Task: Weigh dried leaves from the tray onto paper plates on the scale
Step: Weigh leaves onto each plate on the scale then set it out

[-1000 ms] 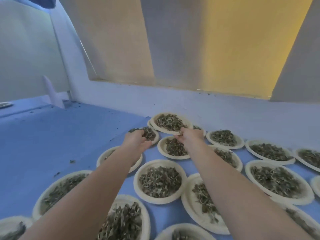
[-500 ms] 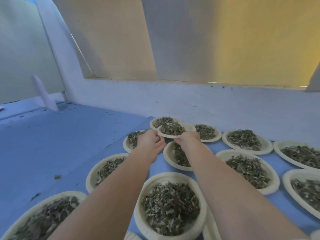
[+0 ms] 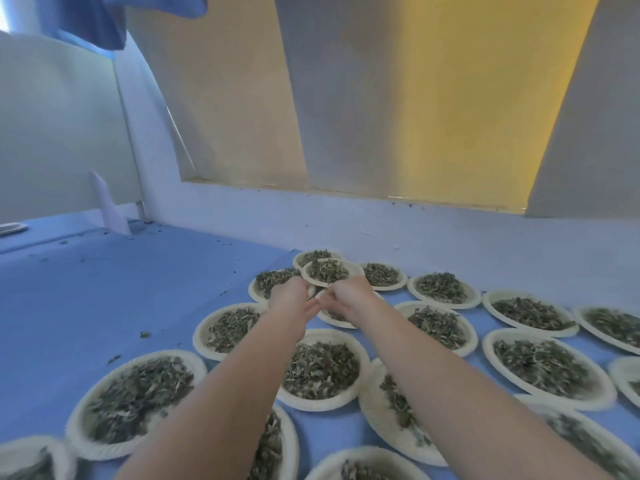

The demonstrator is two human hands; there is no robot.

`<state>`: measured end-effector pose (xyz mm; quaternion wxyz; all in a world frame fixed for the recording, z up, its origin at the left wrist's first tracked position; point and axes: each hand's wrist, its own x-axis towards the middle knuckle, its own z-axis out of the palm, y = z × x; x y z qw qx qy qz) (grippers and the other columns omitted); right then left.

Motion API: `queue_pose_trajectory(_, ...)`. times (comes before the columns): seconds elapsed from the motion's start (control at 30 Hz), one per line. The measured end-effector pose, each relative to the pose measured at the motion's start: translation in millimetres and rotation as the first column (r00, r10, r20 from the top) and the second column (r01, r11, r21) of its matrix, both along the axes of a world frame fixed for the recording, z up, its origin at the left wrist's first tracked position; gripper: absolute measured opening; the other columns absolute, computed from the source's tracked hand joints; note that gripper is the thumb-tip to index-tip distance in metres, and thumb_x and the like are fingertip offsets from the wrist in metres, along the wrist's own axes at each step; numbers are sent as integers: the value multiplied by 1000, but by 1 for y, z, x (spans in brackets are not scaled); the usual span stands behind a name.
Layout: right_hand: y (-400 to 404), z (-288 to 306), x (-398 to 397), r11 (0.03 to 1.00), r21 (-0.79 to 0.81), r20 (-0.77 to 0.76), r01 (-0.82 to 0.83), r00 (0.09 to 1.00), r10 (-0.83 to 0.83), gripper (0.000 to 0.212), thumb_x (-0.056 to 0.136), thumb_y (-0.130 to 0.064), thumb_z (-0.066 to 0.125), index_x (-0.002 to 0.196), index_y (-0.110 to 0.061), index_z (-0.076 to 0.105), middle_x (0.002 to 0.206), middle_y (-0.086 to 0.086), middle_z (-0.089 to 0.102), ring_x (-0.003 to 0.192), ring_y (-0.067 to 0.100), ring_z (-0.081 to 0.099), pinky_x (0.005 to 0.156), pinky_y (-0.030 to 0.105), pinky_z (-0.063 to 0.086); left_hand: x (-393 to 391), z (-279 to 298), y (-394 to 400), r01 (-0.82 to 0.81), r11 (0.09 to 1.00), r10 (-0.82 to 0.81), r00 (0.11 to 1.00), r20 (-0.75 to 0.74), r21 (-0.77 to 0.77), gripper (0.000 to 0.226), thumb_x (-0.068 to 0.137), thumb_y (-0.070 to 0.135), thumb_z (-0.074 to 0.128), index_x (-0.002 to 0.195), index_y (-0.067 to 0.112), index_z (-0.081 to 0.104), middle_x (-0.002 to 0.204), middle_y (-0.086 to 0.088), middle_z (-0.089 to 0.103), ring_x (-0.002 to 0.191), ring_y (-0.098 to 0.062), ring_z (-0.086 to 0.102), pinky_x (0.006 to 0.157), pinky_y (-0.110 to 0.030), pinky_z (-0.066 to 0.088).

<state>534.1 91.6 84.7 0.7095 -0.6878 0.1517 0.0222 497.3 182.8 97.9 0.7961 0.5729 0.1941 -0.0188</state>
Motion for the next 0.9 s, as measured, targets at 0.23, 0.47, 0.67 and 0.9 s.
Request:
queue_pose_trajectory(0.23, -17, 25, -136, 998, 7, 138, -69, 988, 67, 6, 87, 10, 51, 85, 8, 56, 74, 20, 58, 58, 24, 57, 65, 33, 55, -119, 18, -20, 105, 968, -148, 972, 180, 228, 7, 94, -2, 46, 90, 2, 51, 73, -7, 52, 60, -16, 52, 49, -23, 48)
queue_pose_trajectory(0.47, -61, 34, -311, 974, -223, 220, -31, 972, 81, 13, 79, 0, 62, 89, 5, 69, 72, 18, 59, 69, 28, 55, 69, 40, 46, -286, 10, -66, 169, 932, -252, 937, 241, 320, 15, 94, 3, 50, 82, 10, 53, 77, -7, 56, 61, -15, 53, 58, -24, 48)
queue_pose_trajectory(0.67, -125, 35, -443, 784, -605, 358, 137, 927, 115, 26, 92, -16, 48, 90, -10, 73, 101, 4, 71, 92, 25, 65, 78, 37, 52, -390, 6, -129, 270, 874, -393, 881, 262, 403, 17, 88, -3, 48, 87, 4, 64, 76, -13, 63, 71, -24, 59, 59, -29, 49)
queue_pose_trajectory(0.9, -239, 55, -572, 419, -842, 377, 340, 926, 6, 31, 98, -10, 36, 105, -13, 66, 113, 10, 65, 99, 23, 59, 78, 26, 44, -488, 16, -247, 427, 705, -668, 668, 328, 566, 26, 85, -3, 48, 63, 8, 54, 64, -14, 56, 66, -26, 52, 68, -35, 44)
